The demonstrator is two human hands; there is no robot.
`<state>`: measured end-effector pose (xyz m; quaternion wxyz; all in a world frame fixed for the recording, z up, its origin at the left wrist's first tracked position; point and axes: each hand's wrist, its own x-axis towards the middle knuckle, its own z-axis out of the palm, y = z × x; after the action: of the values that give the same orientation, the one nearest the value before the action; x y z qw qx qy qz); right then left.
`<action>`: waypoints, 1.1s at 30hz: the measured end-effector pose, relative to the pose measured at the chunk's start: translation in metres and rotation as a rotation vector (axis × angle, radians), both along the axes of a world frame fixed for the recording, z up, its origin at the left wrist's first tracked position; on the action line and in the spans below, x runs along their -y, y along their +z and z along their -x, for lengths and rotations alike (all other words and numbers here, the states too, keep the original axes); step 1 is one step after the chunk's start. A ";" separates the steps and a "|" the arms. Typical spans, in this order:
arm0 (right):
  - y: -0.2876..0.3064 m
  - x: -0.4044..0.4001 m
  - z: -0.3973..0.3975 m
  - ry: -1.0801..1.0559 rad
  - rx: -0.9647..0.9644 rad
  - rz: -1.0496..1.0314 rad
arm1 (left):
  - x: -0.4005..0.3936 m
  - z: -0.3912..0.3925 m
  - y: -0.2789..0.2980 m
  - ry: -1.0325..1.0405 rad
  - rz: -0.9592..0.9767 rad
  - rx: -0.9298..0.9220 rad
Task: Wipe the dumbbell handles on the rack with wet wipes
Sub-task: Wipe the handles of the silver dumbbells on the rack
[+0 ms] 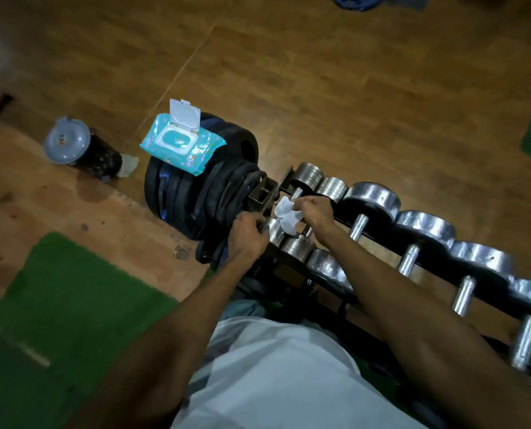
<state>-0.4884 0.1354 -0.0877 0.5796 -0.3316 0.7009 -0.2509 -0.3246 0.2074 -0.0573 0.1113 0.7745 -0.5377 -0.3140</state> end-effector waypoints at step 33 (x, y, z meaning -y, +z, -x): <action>-0.013 0.020 0.001 1.190 -0.469 0.479 | 0.012 0.004 -0.026 -0.005 0.028 0.007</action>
<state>-0.4892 0.1154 -0.1010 0.3623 -0.8252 0.4314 0.0407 -0.3282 0.1955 -0.0835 0.1193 0.7726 -0.5445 -0.3040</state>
